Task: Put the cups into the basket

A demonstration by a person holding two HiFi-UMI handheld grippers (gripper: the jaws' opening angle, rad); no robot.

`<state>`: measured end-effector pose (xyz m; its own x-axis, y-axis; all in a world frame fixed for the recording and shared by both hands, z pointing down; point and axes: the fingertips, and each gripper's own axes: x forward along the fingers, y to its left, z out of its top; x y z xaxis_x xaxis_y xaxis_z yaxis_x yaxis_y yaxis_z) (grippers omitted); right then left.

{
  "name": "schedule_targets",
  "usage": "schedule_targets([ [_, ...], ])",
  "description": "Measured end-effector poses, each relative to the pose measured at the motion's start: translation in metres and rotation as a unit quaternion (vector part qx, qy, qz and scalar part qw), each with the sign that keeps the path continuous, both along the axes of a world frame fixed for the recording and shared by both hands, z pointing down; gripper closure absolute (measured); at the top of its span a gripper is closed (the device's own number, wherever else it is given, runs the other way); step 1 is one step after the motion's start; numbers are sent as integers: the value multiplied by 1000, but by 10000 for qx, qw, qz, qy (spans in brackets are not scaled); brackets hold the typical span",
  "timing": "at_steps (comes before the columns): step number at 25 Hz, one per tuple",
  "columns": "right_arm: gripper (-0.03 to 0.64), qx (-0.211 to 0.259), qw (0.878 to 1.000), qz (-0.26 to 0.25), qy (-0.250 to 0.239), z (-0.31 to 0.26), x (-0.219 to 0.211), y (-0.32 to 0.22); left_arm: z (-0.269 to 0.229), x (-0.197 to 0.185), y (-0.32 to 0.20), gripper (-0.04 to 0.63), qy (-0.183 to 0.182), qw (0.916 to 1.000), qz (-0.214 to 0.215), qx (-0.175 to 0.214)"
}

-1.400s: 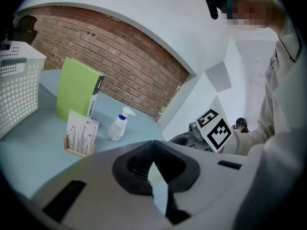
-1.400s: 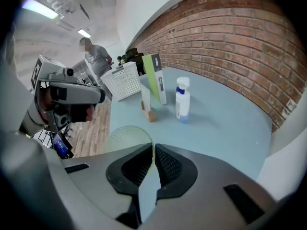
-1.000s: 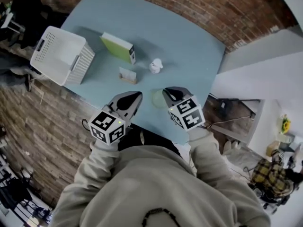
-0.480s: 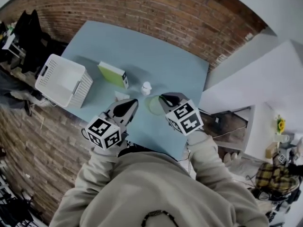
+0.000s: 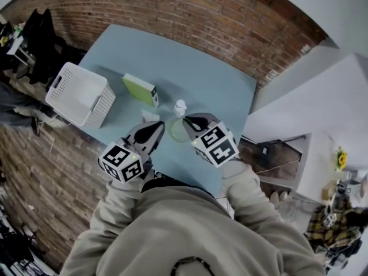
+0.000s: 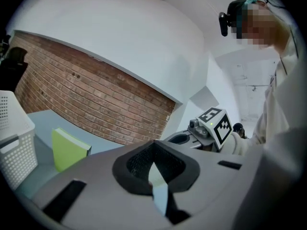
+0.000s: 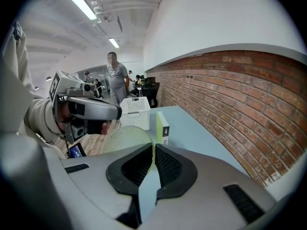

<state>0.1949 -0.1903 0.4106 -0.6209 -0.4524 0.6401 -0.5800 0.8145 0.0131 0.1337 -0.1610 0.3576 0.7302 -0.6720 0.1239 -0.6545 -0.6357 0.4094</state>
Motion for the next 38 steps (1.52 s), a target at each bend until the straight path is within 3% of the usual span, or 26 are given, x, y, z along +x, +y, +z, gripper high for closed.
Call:
schedule_targets([
  [7, 586, 16, 9922, -1241, -143, -2, -108, 22, 3, -89, 34, 600, -138, 9937, -1116, 3],
  [11, 586, 161, 9796, -1993, -196, -4, -179, 41, 0, -157, 67, 600, -206, 9807, -1942, 68],
  [18, 586, 27, 9635, -2669, -185, -2, -272, 78, 1, -272, 135, 600, -196, 9528, -3028, 48],
  [23, 586, -66, 9577, -2876, 33, 10, -311, 102, 9, -314, 161, 600, -141, 9467, -3219, 25],
  [28, 586, 27, 9605, -2777, 185, 9, -341, 104, 18, -362, 179, 600, 69, 9435, -3312, -24],
  [38, 586, 72, 9629, -2664, 416, 12, -370, 98, 13, -407, 173, 598, 96, 9448, -3270, 177],
])
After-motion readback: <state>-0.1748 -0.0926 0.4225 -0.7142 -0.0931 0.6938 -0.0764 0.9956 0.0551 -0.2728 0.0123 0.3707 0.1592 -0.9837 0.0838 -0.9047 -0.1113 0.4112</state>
